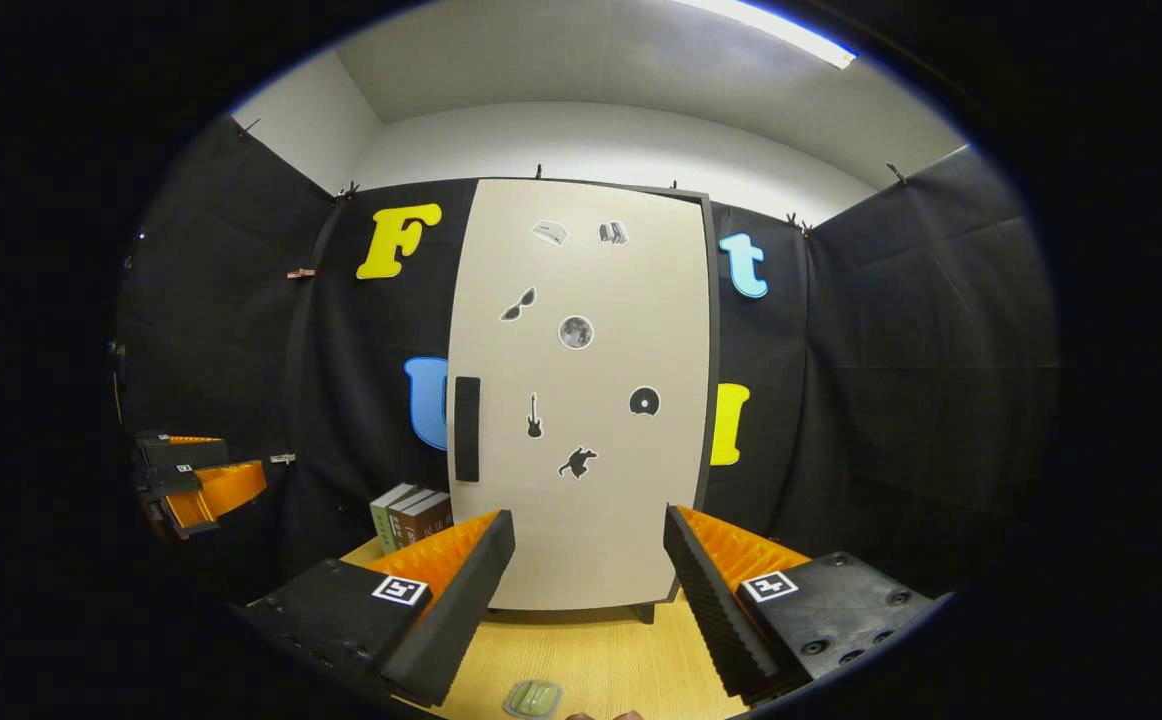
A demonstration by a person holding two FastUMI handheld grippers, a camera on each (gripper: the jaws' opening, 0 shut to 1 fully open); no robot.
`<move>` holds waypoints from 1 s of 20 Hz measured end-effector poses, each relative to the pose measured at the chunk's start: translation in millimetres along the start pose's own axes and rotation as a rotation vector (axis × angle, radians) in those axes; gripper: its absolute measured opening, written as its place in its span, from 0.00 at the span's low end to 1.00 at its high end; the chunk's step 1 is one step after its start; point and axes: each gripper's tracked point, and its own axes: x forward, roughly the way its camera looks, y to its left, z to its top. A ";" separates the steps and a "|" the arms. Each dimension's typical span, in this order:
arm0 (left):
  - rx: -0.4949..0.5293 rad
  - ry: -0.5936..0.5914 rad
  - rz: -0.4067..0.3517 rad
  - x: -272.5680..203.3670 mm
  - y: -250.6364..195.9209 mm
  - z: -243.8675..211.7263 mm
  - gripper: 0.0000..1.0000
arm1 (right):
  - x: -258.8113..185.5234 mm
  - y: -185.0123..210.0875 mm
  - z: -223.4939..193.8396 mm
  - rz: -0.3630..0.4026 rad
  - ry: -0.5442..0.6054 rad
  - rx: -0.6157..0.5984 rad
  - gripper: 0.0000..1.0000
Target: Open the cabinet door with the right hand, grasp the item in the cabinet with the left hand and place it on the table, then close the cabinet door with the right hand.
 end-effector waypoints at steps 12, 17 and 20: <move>-0.001 0.000 -0.005 1.4 -0.2 -0.2 0.96 | -0.5 0.5 0.3 -0.002 -0.001 0.000 0.98; 0.001 0.002 -0.008 0.5 -1.8 -1.0 0.96 | -1.9 0.9 0.7 -0.003 -0.002 -0.001 0.98; 0.001 0.003 -0.006 -0.3 -1.7 -1.5 0.96 | -2.8 0.2 2.2 -0.005 -0.006 0.001 0.98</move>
